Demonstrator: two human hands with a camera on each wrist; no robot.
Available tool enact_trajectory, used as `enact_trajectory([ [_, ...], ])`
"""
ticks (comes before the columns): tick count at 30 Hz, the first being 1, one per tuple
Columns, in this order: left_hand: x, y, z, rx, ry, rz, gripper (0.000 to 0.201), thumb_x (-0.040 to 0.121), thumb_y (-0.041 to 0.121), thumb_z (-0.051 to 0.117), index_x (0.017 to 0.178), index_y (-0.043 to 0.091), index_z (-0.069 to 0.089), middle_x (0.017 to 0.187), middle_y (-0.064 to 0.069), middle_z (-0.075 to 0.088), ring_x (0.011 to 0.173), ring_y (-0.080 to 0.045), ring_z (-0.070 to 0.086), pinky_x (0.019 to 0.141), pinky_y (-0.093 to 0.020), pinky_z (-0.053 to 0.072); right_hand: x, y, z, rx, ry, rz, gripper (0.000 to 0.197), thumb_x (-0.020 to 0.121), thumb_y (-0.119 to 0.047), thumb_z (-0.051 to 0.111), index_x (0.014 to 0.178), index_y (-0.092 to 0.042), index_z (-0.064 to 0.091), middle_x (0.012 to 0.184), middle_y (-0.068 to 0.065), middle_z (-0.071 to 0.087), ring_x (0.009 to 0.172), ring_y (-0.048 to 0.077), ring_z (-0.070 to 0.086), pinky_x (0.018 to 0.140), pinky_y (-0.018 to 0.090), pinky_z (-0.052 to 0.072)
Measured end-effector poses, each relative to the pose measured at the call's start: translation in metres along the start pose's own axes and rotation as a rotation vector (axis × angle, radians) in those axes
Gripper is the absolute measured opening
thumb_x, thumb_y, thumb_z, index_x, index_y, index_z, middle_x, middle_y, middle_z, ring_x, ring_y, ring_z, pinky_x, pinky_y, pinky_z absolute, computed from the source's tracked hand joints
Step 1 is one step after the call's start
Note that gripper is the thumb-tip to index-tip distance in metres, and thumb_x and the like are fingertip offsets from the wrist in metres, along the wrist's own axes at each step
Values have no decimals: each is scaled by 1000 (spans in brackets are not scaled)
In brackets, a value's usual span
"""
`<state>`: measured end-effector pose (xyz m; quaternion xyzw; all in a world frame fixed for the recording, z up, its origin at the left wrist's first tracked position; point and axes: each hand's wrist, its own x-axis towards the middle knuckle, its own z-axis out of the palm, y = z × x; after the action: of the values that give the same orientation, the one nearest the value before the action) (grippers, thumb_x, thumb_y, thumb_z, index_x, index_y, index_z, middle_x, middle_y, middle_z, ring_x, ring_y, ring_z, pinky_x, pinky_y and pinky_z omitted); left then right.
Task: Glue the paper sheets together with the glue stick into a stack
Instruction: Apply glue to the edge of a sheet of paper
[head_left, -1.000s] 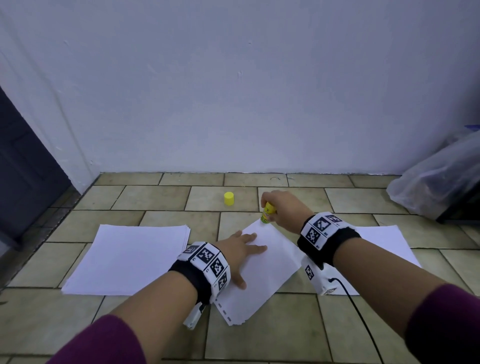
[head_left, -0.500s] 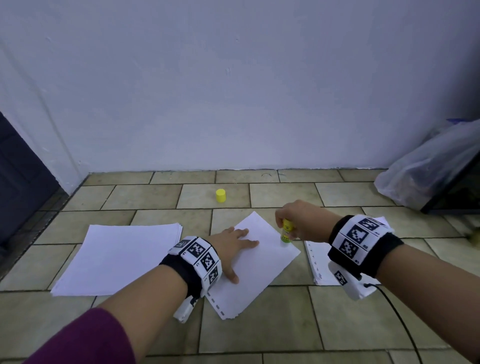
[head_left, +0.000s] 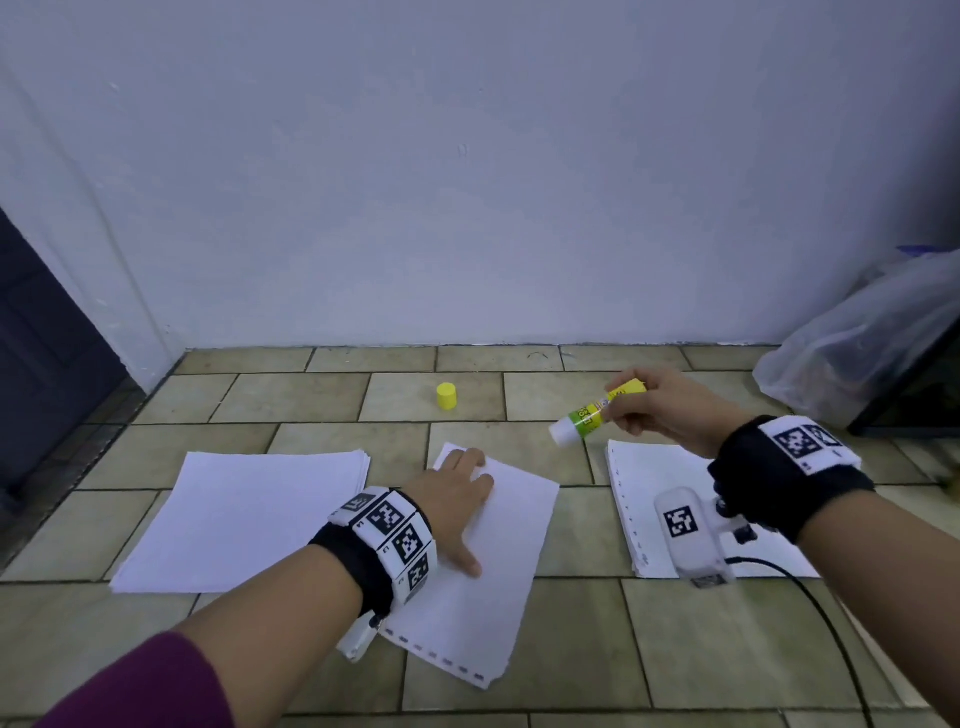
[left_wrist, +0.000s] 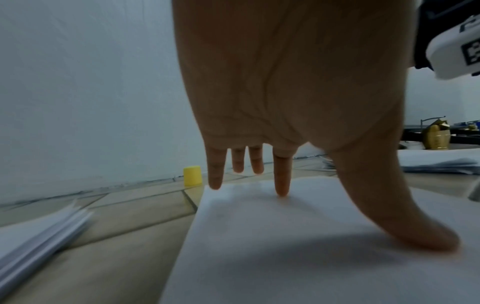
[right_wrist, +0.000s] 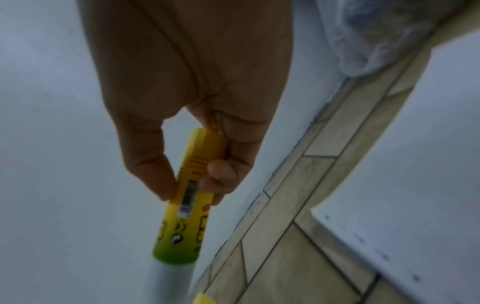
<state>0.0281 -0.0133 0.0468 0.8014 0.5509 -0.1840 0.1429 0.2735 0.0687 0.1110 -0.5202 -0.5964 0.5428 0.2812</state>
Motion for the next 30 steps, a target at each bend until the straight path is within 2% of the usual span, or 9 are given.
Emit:
enact_trajectory([
  [2, 0, 0, 6, -76, 7, 10, 89, 74, 50, 75, 142, 17, 27, 156, -4, 4, 144, -24, 11, 108, -44, 36, 4, 2, 8, 50, 14, 13, 15, 81, 10, 62, 81, -4, 56, 58, 7, 59, 47, 14, 47, 46, 18, 40],
  [6, 3, -1, 6, -41, -4, -64, 88, 81, 63, 60, 151, 32, 16, 152, -6, 18, 137, -28, 24, 106, -45, 37, 15, 9, 33, -70, 85, -27, 21, 73, 12, 69, 79, -5, 59, 62, 8, 59, 47, 13, 50, 44, 18, 41],
  [9, 4, -3, 3, -7, 17, -124, 91, 77, 66, 62, 150, 30, 20, 152, -7, 15, 136, -30, 23, 104, -43, 37, 24, 15, 50, -175, 124, -84, 19, 72, 6, 73, 83, -4, 62, 66, 8, 61, 52, 18, 52, 52, 27, 46],
  [12, 7, -6, 6, -23, 70, -141, 90, 78, 64, 62, 147, 18, 27, 151, -7, 17, 138, -27, 17, 105, -42, 37, 32, 13, 66, -314, 140, -169, 16, 76, -4, 74, 88, -8, 63, 69, 4, 62, 59, 19, 55, 64, 33, 49],
  [16, 8, -12, 9, -120, 29, -124, 102, 73, 65, 67, 149, 15, 19, 149, -6, 20, 137, -26, 22, 105, -44, 38, 41, 8, 83, -479, 142, -282, 19, 78, -9, 74, 94, -12, 64, 72, -8, 54, 64, 8, 49, 59, 14, 38],
  [17, 8, -12, 8, -113, 9, -112, 109, 69, 66, 70, 149, 15, 17, 149, -7, 18, 138, -27, 21, 106, -46, 38, 43, 7, 86, -505, 134, -293, 20, 78, -9, 74, 96, -12, 64, 73, -8, 53, 65, 8, 47, 57, 11, 35],
  [20, 6, -14, 6, -97, -19, -96, 117, 65, 63, 76, 150, 14, 13, 150, -8, 16, 139, -28, 20, 107, -48, 36, 47, 6, 95, -564, 86, -277, 21, 80, -10, 72, 99, -11, 65, 82, -1, 55, 74, 14, 48, 57, 18, 35],
  [26, 2, -13, 6, -114, 3, -97, 115, 66, 62, 76, 151, 16, 15, 151, -5, 17, 138, -26, 20, 107, -48, 37, 38, -9, 93, -844, -67, -262, 25, 83, -14, 71, 107, -13, 64, 92, 0, 53, 84, 14, 47, 70, 23, 36],
  [30, 0, -12, 6, -135, 28, -100, 112, 65, 60, 78, 149, 17, 19, 148, -3, 21, 137, -24, 23, 105, -46, 39, 14, -14, 85, -1007, -175, -265, 27, 83, -16, 71, 109, -15, 65, 93, -1, 52, 88, 13, 44, 72, 24, 36],
])
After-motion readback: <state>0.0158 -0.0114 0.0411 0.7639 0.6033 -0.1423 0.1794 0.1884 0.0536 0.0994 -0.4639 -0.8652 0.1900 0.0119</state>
